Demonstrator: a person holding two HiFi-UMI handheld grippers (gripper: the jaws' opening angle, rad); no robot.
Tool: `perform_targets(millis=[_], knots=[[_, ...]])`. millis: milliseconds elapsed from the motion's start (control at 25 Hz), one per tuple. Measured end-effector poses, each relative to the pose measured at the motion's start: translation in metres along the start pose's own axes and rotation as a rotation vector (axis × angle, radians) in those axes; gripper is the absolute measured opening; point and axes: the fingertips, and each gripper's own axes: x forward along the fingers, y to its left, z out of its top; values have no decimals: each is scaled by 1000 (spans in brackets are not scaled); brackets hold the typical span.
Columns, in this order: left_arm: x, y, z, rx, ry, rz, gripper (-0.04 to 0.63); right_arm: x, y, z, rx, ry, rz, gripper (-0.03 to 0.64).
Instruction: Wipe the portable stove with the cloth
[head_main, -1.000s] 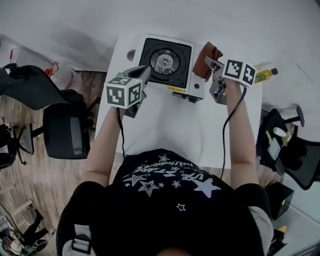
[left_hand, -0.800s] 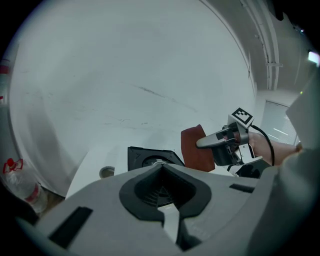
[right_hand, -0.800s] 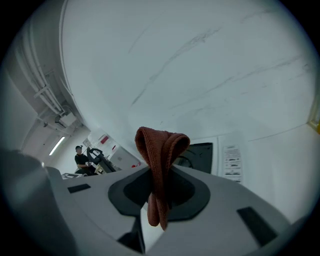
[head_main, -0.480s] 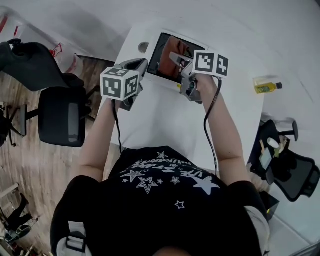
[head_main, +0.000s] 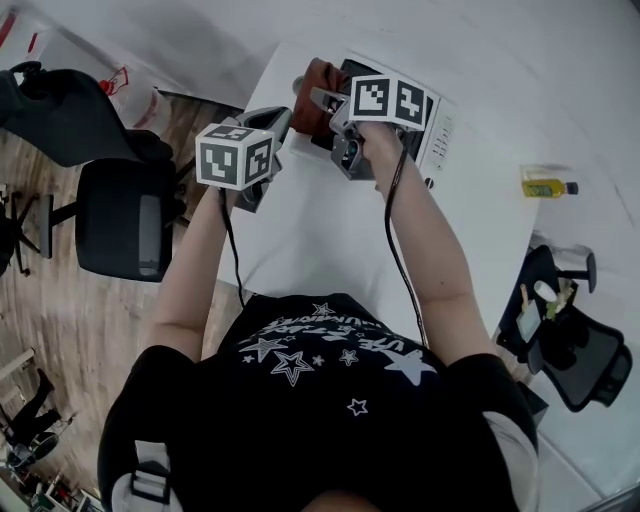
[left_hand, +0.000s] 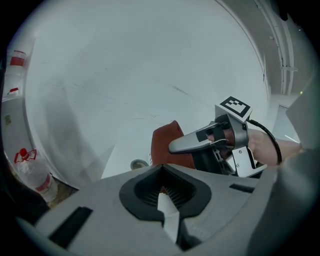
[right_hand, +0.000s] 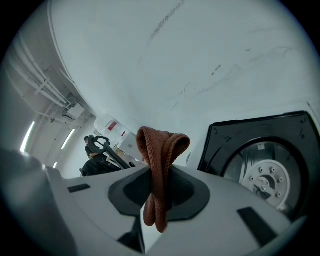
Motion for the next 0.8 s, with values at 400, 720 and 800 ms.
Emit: perform_targets(millis=[400, 720, 800], knots=[[16, 4, -9, -15, 34, -6, 8, 18, -29, -4, -64, 79, -87, 67], [19, -7, -8, -3, 40, -14, 8, 0, -43, -6, -64, 77, -113, 67], [20, -11, -9, 1, 41, -16, 8, -7, -48, -8, -60, 73, -121, 67]])
